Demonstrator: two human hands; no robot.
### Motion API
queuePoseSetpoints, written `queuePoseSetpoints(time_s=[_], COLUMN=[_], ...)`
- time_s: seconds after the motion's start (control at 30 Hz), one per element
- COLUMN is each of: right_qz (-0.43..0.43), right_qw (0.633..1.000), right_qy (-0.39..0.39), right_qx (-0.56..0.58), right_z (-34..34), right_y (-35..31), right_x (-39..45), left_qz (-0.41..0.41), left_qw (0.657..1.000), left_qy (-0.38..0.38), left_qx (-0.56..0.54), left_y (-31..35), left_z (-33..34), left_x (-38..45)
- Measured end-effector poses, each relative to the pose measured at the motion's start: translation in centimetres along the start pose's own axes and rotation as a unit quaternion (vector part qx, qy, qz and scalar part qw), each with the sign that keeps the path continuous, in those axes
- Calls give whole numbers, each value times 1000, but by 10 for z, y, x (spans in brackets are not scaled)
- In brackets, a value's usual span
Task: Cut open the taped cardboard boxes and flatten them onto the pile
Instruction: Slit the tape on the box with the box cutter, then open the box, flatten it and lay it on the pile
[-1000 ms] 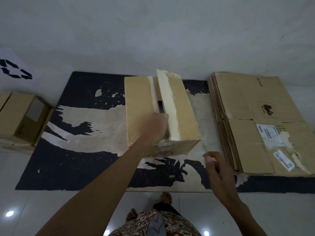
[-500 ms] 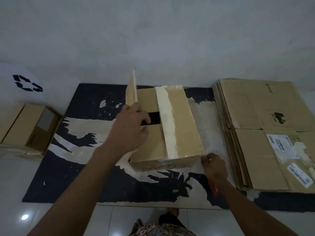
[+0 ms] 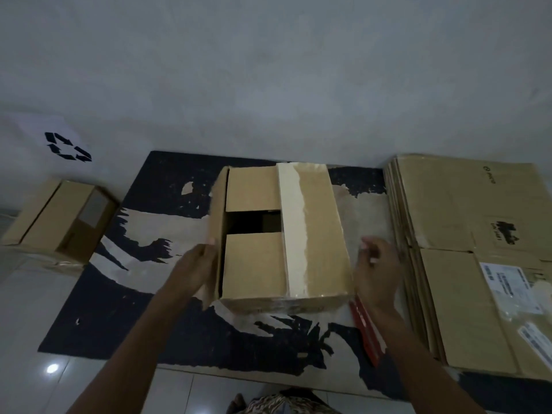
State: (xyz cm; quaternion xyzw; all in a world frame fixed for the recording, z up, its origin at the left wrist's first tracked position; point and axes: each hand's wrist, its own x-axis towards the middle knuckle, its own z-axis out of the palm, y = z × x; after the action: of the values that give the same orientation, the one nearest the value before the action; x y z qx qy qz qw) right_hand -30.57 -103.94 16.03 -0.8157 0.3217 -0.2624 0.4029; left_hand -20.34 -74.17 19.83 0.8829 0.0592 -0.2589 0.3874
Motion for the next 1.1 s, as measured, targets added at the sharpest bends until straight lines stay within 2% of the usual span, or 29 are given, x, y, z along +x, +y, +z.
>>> queuePoseSetpoints(time_s=[0.03,0.1,0.2,0.27,0.43,0.5,0.57,0.6,0.63,0.67,0.73,0.8,0.87,0.9,1.0,1.07,1.1], right_qz=[-36,-123,-205,-189,-164,-178,-161,-131,-93,-54,5,21,17,21,50,128,151], right_qw=[999,985,913,887,923,928,922,918,914,913,908,895,902,911,926,913,907], right_qy=[-8,-106,-241,-299,-282,-248,-221,-218,-218,-219,-232,-262,-299,-313,-323,-368,-376], right_qx=[18,-50,-259,-296,-203,-215,-273,-305,-330,-340,-348,-360,-311,-268,-191,-125,-112], right_z=[1,9,30,34,-15,-45,-71,-81,-87,-91,-90,-81,-71,-66,-50,-39,-32], right_y=[-19,-50,-76,-87,-119,-130,-129,-124,-116,-107,-83,-53,-32,-28,-26,-37,-39], right_x=[-1,-10,-28,-32,-9,4,18,25,30,34,35,33,31,28,23,19,19], left_qz=[-23,-35,-5,21,31,51,158,230,292,308,267,252,278,283,221,191,176], left_qw=[998,992,996,997,996,982,945,924,912,918,934,943,941,938,900,882,885], left_qy=[-11,-7,63,72,62,109,180,181,149,91,-23,-15,14,-15,-220,-280,-289], left_qx=[-57,-123,-60,-17,56,147,224,246,245,234,236,217,191,199,304,328,320], left_y=[4,11,15,16,10,15,30,43,56,74,97,116,132,138,138,119,106], left_z=[10,24,34,34,13,10,10,12,15,19,26,24,7,-2,-10,8,20], left_x=[2,9,19,20,30,32,32,30,27,20,15,13,0,-10,-44,-54,-53])
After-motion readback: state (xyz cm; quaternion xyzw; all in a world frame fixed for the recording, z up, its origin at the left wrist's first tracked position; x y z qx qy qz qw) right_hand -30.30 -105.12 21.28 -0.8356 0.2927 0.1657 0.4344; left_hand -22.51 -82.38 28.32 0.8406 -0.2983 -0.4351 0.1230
